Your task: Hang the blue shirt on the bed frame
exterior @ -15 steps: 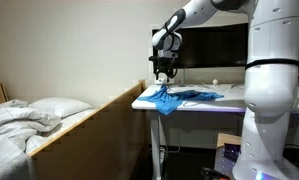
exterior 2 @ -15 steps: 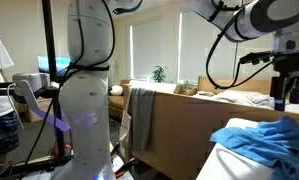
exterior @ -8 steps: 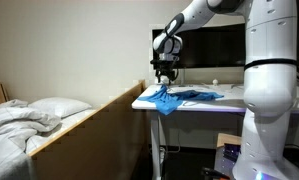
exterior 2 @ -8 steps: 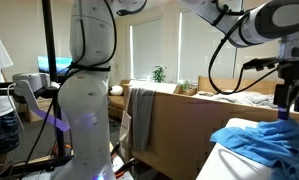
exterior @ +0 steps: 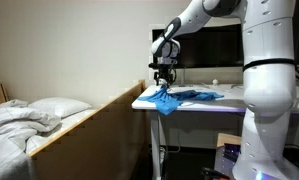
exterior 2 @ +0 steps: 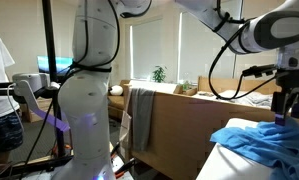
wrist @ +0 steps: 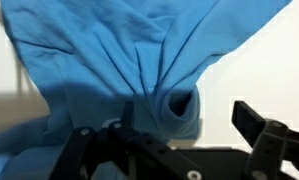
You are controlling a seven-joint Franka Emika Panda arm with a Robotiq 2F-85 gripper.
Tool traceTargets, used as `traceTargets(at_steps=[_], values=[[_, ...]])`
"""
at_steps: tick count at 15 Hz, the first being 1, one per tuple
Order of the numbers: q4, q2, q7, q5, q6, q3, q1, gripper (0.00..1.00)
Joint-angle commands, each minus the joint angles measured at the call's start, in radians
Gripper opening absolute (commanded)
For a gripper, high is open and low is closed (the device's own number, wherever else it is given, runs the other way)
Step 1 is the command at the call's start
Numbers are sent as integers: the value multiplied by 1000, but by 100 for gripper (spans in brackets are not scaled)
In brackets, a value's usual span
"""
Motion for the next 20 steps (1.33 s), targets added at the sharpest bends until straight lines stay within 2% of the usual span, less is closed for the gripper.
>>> traceTargets(at_steps=[1, 3, 10, 13, 14, 18, 19, 20], values=[[9, 41, -49, 78, 5, 18, -11, 73], [14, 55, -55, 98, -12, 21, -11, 68], [25, 81, -55, 112, -42, 23, -11, 22], [31, 87, -21, 80, -58, 14, -4, 3], [30, 88, -24, 85, -49, 15, -5, 0], [20, 93, -37, 109, 56, 19, -6, 2], [-66, -48, 12, 60, 35, 18, 33, 2], [-72, -62, 19, 55, 40, 21, 41, 2]])
